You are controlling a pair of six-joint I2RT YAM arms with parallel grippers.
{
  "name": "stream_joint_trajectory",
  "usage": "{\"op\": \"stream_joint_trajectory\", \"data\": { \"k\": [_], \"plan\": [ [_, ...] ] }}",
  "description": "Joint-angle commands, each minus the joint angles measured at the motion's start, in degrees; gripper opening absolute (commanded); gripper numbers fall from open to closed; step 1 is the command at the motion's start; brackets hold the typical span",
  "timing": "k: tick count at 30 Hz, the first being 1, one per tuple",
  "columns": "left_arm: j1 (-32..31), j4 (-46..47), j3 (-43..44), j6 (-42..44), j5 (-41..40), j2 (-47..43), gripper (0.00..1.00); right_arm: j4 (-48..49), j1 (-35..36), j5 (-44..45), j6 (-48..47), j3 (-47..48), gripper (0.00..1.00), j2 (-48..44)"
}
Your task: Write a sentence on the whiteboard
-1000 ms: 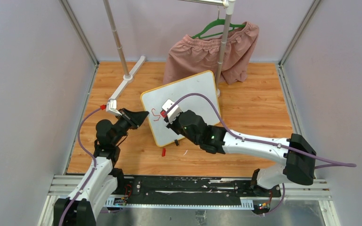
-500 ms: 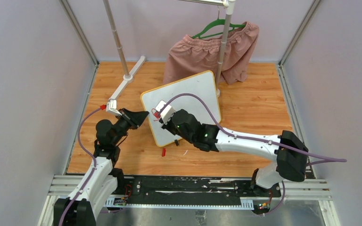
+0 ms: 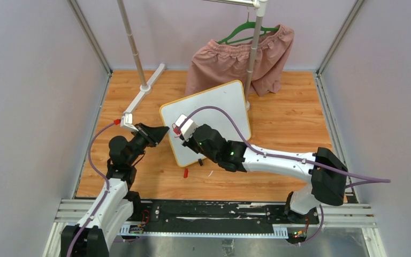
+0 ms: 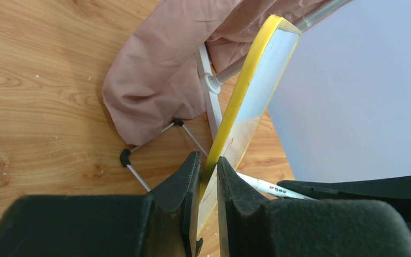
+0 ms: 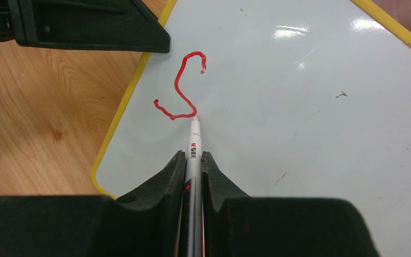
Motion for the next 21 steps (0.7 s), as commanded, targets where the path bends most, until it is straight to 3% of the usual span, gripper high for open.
{"op": "stream_joint_trajectory", "data": {
  "k": [1, 21],
  "plan": [
    [0.20, 1.16, -0.49, 0.14, 0.74, 0.10, 0.00, 1.24, -0.48, 1.75, -0.57, 2.14, 0.00, 1.49],
    [0.16, 1.12, -0.27, 0.10, 0.66, 0.03, 0.00, -0.81, -0.62, 0.49, 1.92, -0.20, 0.00, 1.87]
  ]
}}
